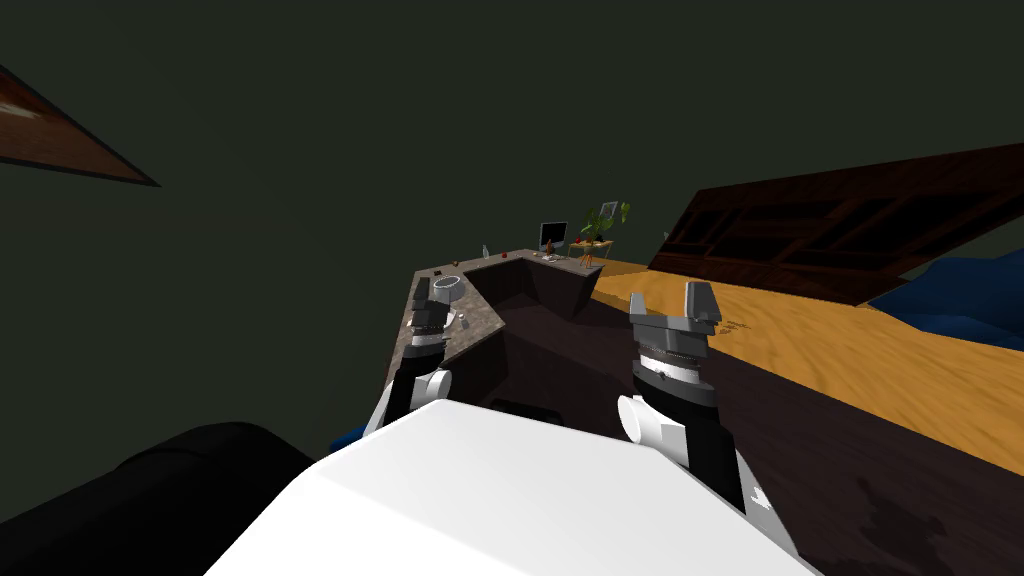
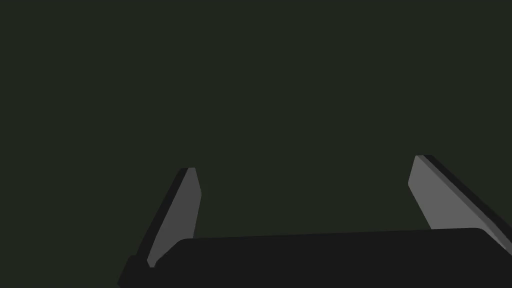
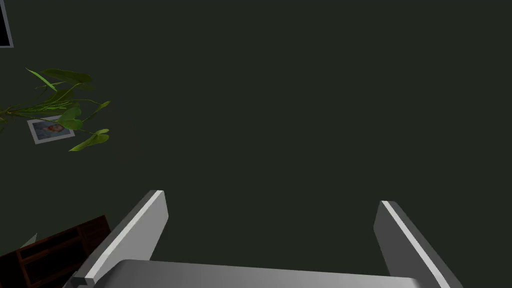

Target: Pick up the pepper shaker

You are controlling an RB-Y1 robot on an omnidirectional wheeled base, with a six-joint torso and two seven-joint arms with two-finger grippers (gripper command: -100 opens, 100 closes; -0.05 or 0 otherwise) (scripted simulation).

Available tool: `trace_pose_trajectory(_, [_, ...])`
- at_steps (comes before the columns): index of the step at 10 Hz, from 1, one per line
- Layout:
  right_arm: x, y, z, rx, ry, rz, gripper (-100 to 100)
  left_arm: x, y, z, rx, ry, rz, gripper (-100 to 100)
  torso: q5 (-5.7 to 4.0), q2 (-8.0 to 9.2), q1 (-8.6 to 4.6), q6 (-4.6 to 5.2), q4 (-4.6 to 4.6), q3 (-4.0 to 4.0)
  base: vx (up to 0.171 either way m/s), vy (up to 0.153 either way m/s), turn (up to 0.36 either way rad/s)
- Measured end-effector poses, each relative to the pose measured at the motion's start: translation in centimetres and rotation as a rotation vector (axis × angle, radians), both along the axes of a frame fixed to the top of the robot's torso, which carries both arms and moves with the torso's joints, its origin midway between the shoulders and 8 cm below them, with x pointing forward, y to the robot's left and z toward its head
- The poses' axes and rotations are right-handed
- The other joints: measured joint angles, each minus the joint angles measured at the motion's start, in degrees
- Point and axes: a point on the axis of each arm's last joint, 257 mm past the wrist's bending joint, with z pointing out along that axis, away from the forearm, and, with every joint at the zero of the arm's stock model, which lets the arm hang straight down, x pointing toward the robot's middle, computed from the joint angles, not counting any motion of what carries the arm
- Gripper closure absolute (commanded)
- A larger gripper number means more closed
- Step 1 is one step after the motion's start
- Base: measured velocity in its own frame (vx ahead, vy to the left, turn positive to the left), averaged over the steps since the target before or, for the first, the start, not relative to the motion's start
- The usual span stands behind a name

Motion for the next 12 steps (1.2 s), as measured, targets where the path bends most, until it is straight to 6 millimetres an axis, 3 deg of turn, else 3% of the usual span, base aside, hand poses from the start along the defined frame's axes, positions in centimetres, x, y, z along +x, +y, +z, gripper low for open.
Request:
trace_pose_trajectory(5, [0.0,0.0,0.0,0.000,0.000,0.000,0,0.2,0.1,-3.2,0.112,0.135,-0.016,-100,0.04,0.09,0.17,0.00,0.02,0.05,-0.011,0.040,-0.011])
trace_pose_trajectory(12, [0.0,0.0,0.0,0.000,0.000,0.000,0,-0.7,1.6,-9.8,0.264,0.386,-0.022,-100,0.03,-0.01,0.10,0.00,0.00,0.00,0.000,0.030,-0.022])
